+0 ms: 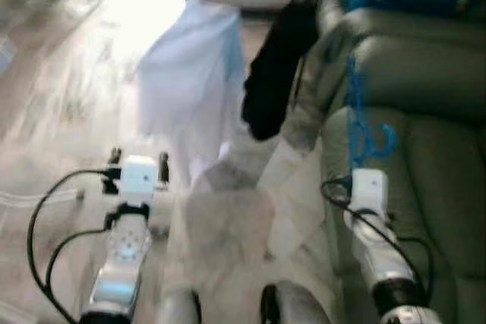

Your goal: Hang hanger

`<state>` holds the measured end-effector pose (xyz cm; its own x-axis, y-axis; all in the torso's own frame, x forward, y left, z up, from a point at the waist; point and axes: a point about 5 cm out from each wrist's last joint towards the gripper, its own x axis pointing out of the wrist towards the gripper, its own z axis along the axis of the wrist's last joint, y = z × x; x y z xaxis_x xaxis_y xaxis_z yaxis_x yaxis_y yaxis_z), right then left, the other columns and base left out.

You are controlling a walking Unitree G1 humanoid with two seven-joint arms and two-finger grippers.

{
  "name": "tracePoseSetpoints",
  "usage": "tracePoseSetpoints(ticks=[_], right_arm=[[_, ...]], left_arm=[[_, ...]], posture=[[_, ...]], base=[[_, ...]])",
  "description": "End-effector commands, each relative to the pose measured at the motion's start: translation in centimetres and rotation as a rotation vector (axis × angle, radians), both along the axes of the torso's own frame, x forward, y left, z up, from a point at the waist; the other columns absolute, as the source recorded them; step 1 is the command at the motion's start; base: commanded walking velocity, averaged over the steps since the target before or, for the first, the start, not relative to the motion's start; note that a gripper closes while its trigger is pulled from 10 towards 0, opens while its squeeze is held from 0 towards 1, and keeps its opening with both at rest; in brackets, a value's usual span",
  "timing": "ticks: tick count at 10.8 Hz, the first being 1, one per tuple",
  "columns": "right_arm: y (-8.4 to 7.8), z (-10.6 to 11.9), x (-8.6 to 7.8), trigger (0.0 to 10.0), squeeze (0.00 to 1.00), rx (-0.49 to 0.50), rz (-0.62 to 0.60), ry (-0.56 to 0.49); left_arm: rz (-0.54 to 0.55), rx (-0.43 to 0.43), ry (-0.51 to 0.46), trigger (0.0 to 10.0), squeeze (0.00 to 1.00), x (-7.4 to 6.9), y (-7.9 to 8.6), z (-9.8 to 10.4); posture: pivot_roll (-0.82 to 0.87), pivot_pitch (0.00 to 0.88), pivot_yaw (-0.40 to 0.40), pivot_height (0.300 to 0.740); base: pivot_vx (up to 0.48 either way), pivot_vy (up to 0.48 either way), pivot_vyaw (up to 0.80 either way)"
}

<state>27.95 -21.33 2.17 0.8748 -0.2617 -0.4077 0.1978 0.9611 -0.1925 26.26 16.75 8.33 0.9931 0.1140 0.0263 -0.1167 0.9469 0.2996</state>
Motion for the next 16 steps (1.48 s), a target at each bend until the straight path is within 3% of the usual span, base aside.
tracePoseSetpoints(ticks=[1, 6, 9, 12, 16], right_arm=[[-1.3, -0.4, -0.5, 10.0, 0.0, -0.012, -0.033, 0.03], [-0.8, -0.8, -0.3, 10.0, 0.0, -0.004, 0.026, 0.074], [-1.3, 0.3, 0.8, 10.0, 0.0, -0.025, 0.022, 0.027], [-1.2, 0.1, 0.5, 10.0, 0.0, -0.028, 0.022, 0.035], [-1.7, 0.9, 1.0, 10.0, 0.0, -0.053, -0.016, -0.022]], left_arm=[[-0.028, -0.013, 0.019, 10.0, 0.0, 0.0, -1.0, -0.4], [-0.015, -0.06, 0.002, 10.0, 0.0, 0.3, -1.4, 0.1], [-0.01, -0.117, 0.021, 10.0, 0.0, 0.6, -1.7, 0.0], [-0.029, -0.092, 0.023, 10.0, 0.0, 0.5, -1.8, -0.2], [-0.072, -0.113, 0.016, 10.0, 0.0, 0.5, -2.4, 0.0]], posture=[[0.02, 0.211, -0.036, 0.74], [0.02, 0.203, -0.051, 0.74], [0.02, 0.198, -0.051, 0.74], [0.01, 0.201, -0.053, 0.74], [0.02, 0.2, -0.049, 0.74]], base=[[0.442, 0.0, 0.0], [0.43, 0.099, 0.0], [0.381, 0.285, 0.0], [0.289, 0.384, 0.0], [0.47, 0.0, 0.0]])
